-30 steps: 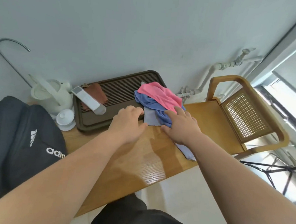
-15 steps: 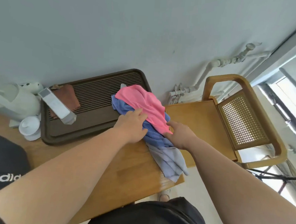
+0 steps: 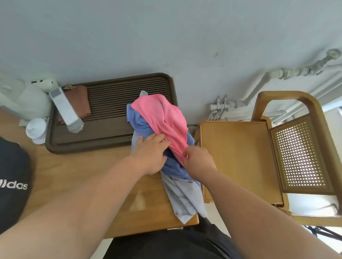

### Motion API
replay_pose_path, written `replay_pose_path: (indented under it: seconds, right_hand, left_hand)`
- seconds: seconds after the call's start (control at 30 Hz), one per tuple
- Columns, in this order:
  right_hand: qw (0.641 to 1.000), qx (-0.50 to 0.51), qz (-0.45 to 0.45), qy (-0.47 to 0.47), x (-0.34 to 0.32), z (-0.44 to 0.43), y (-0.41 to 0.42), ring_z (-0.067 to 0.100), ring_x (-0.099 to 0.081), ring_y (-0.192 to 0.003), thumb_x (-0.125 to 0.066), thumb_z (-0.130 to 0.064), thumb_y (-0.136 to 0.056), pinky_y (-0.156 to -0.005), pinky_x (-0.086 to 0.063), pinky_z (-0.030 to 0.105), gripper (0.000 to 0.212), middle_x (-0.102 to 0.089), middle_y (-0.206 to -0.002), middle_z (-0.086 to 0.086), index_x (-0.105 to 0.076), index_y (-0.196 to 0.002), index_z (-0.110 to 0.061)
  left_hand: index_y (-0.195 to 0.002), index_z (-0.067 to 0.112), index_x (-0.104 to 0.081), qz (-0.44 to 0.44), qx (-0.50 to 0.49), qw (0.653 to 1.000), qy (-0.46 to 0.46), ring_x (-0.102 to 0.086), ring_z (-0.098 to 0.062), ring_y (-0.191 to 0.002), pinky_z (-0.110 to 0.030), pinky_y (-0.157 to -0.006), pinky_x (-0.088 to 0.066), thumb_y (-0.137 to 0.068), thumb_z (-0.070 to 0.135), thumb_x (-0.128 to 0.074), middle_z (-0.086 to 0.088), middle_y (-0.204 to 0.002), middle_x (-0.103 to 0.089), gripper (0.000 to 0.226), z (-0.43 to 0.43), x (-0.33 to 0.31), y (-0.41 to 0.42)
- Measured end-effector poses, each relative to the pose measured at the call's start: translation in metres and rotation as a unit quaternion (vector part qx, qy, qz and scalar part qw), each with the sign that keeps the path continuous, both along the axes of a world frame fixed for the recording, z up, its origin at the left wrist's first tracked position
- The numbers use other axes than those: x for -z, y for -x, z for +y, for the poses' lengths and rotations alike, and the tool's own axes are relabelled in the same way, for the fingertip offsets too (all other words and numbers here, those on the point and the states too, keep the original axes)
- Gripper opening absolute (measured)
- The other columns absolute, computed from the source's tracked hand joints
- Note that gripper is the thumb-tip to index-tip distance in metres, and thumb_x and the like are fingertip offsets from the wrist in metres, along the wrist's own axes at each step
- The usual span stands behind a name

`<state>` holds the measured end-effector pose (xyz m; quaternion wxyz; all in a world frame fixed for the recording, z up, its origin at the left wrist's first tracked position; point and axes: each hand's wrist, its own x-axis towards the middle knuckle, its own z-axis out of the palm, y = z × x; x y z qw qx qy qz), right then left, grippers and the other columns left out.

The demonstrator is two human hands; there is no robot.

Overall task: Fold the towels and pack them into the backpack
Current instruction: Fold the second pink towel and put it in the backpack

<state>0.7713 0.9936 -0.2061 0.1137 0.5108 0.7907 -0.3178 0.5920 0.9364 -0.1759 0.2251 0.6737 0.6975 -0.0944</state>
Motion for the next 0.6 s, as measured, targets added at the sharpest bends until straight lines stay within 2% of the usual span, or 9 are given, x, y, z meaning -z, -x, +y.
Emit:
replay_pose_path:
  seconds: [0.13, 0.2, 0.3, 0.43, 0.53, 0.6]
  right_hand:
    - [0.994, 0.018, 0.095, -0.043, -0.023, 0.009, -0.007, 0.025, -0.048, -0.100, -0.047, -0.035, -0.103, -0.086, -0.043, 0.037, 0.028, -0.054, -0.106, 0.006, -0.062, -0.104, -0.012]
    - [0.985, 0.037, 0.156, -0.064, -0.038, 0.014, -0.007, 0.025, -0.051, -0.093, -0.048, -0.031, -0.103, -0.077, -0.040, 0.036, 0.024, -0.057, -0.099, 0.005, -0.059, -0.099, -0.010]
    - [0.973, 0.050, 0.212, -0.080, -0.066, 0.020, -0.006, 0.025, -0.052, -0.075, -0.047, -0.033, -0.104, -0.063, -0.036, 0.037, 0.024, -0.058, -0.082, 0.002, -0.051, -0.092, -0.012]
    - [0.963, 0.038, 0.243, -0.108, -0.096, 0.030, -0.010, 0.022, -0.051, -0.076, -0.049, -0.034, -0.103, -0.064, -0.035, 0.035, 0.015, -0.055, -0.080, -0.005, -0.047, -0.091, -0.025]
    - [0.956, 0.041, 0.272, -0.105, -0.109, 0.038, -0.015, 0.020, -0.052, -0.076, -0.050, -0.032, -0.103, -0.064, -0.034, 0.034, 0.013, -0.056, -0.079, -0.008, -0.051, -0.094, -0.023]
    - [0.942, 0.047, 0.314, -0.112, -0.120, 0.041, -0.016, 0.016, -0.053, -0.075, -0.051, -0.029, -0.103, -0.063, -0.035, 0.033, 0.009, -0.058, -0.079, -0.008, -0.053, -0.097, -0.022]
  left_hand:
    - [-0.135, 0.030, -0.052, 0.004, -0.025, 0.999, -0.042, -0.045, -0.028, -0.123, -0.044, -0.101, -0.040, -0.092, 0.039, -0.058, 0.001, -0.132, -0.050, 0.045, 0.006, -0.007, -0.005]
    - [-0.128, 0.029, -0.060, -0.005, -0.057, 0.996, -0.073, -0.049, -0.030, -0.115, -0.043, -0.094, -0.044, -0.092, 0.038, -0.060, 0.000, -0.123, -0.054, 0.038, 0.010, -0.015, -0.006]
    - [-0.100, 0.022, -0.068, -0.022, -0.103, 0.982, -0.160, -0.053, -0.035, -0.098, -0.044, -0.078, -0.047, -0.090, 0.032, -0.057, -0.006, -0.100, -0.058, 0.018, 0.020, -0.030, -0.002]
    - [-0.073, 0.019, -0.054, -0.049, -0.105, 0.963, -0.245, -0.053, -0.029, -0.084, -0.043, -0.071, -0.044, -0.090, 0.030, -0.058, 0.000, -0.081, -0.055, 0.020, 0.030, -0.067, 0.005]
    - [-0.070, 0.024, -0.043, -0.128, -0.133, 0.946, -0.267, -0.049, -0.025, -0.075, -0.038, -0.062, -0.036, -0.094, 0.036, -0.057, 0.005, -0.071, -0.050, 0.030, 0.028, -0.100, 0.009]
    - [-0.073, 0.019, -0.045, -0.171, -0.158, 0.932, -0.278, -0.050, -0.026, -0.071, -0.040, -0.063, -0.038, -0.097, 0.042, -0.049, 0.000, -0.070, -0.052, 0.033, 0.022, -0.118, 0.012]
